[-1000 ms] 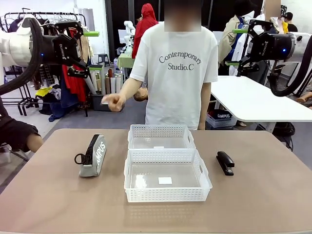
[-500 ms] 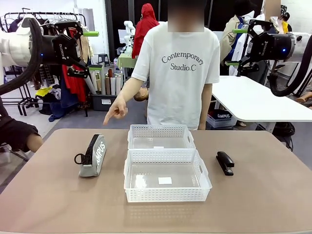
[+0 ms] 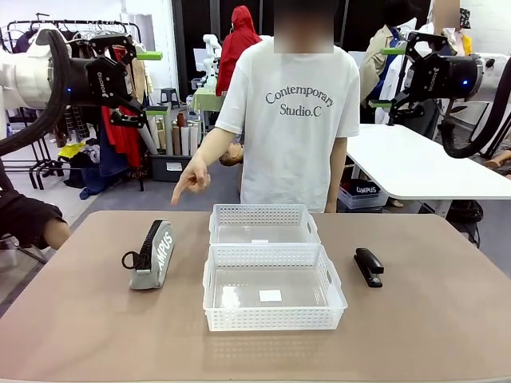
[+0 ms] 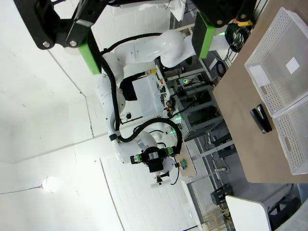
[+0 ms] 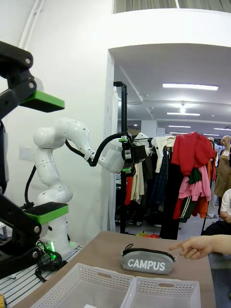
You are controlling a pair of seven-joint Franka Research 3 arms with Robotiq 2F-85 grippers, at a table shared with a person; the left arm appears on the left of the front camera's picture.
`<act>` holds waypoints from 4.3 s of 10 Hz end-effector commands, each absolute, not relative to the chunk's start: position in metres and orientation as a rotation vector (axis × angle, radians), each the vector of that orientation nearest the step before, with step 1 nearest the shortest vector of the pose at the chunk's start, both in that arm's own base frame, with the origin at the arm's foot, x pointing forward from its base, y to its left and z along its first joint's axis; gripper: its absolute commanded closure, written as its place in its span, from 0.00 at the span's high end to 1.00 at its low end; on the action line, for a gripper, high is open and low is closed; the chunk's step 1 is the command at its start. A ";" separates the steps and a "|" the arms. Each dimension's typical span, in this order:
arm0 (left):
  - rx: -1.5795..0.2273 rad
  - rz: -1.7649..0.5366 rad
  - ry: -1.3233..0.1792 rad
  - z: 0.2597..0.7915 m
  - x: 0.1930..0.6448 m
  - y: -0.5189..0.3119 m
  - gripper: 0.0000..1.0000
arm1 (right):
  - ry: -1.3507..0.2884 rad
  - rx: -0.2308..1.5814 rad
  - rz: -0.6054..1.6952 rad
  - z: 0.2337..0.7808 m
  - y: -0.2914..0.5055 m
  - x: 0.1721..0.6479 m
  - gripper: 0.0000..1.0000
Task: Distribute items into two baskets.
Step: Pick up the Pencil pouch that the person points to.
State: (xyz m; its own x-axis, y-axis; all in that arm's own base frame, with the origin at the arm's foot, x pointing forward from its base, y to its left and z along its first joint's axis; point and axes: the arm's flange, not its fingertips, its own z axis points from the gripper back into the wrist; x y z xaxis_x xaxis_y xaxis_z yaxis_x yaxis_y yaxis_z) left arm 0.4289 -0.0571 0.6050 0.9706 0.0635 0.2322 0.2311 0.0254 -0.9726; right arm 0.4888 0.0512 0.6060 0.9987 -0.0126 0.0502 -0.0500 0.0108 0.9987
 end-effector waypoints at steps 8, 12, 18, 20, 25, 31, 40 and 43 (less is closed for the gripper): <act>-0.730 0.025 -0.045 0.621 0.438 -0.082 1.00 | -0.050 1.561 0.031 0.607 0.051 0.488 1.00; -0.299 -0.071 -0.045 0.595 0.455 -0.078 1.00 | -0.050 1.561 0.031 0.607 0.051 0.488 1.00; -0.105 -0.122 -0.032 0.562 0.465 -0.075 1.00 | -0.050 1.561 0.031 0.607 0.051 0.488 1.00; -0.105 -0.122 -0.032 0.562 0.465 -0.075 1.00 | -0.050 1.561 0.031 0.607 0.051 0.488 1.00; -0.016 0.066 -0.110 0.529 0.476 -0.094 1.00 | -0.050 1.561 0.031 0.607 0.051 0.488 1.00; -0.032 0.056 -0.098 0.448 0.510 -0.095 1.00 | -0.050 1.561 0.031 0.607 0.051 0.488 1.00; -0.033 -0.015 0.023 0.378 0.533 -0.106 1.00 | -0.050 1.561 0.031 0.607 0.051 0.488 1.00; -0.010 -0.040 0.040 0.372 0.535 -0.114 0.71 | -0.050 1.561 0.031 0.607 0.051 0.488 1.00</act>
